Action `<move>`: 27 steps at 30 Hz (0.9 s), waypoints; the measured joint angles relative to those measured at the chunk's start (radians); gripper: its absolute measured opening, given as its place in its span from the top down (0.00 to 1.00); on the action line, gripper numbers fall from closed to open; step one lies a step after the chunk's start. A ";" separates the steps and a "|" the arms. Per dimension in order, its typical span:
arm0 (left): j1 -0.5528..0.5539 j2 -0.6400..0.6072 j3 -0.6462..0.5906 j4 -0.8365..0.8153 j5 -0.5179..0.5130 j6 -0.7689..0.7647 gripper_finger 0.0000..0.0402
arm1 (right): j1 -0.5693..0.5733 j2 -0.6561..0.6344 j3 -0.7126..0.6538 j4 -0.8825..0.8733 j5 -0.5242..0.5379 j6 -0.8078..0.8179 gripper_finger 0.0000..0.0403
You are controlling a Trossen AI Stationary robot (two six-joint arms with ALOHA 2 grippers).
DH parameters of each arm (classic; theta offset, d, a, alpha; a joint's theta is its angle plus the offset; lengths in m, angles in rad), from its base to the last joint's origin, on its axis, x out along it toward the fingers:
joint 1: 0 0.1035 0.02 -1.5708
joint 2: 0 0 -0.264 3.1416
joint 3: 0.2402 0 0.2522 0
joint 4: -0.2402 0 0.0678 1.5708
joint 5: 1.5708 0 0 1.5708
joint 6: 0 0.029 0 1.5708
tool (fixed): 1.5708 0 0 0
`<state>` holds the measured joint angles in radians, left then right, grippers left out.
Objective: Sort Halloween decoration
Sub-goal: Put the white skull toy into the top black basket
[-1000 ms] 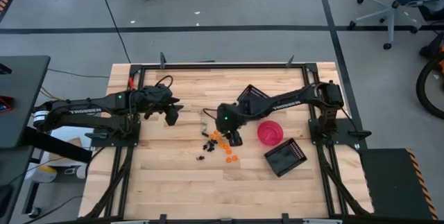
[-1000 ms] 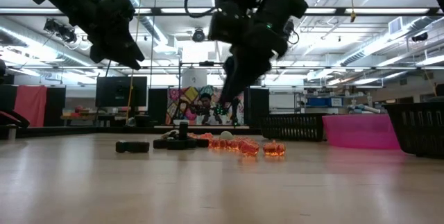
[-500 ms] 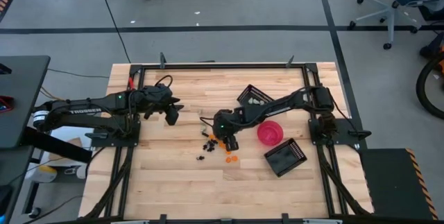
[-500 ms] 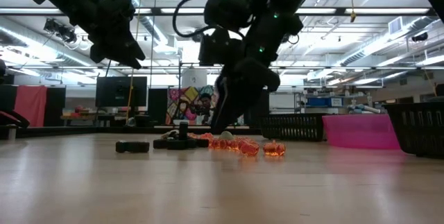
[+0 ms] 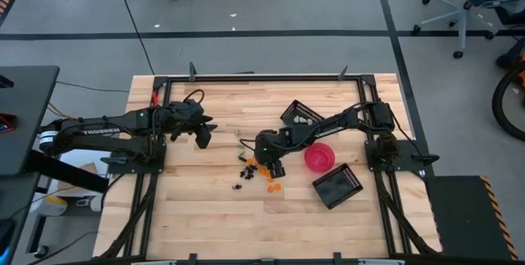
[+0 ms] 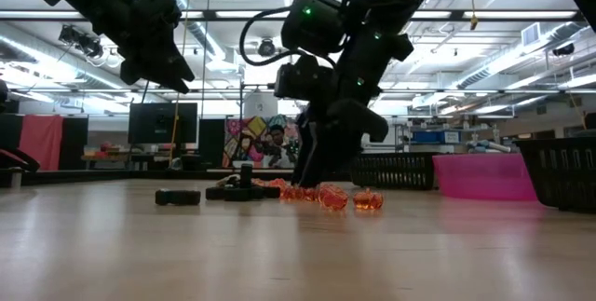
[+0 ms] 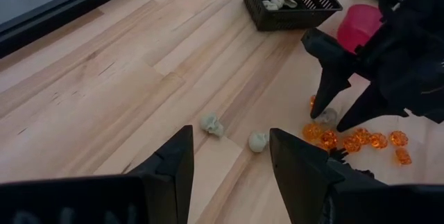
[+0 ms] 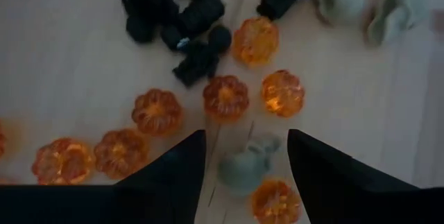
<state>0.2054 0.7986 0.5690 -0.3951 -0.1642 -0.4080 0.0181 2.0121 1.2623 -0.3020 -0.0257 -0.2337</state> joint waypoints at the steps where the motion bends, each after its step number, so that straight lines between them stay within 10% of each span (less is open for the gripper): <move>1: 0.000 0.000 0.000 0.000 0.000 0.000 0.60 | 0.000 0.000 -0.005 -0.002 0.000 0.005 0.49; 27: 0.000 0.000 0.000 0.000 0.000 -0.026 0.60 | -0.009 -0.001 0.067 -0.065 0.002 -0.008 0.79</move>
<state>0.2054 0.7986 0.5690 -0.3950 -0.1642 -0.4339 0.0091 2.0113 1.3297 -0.3667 -0.0233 -0.2413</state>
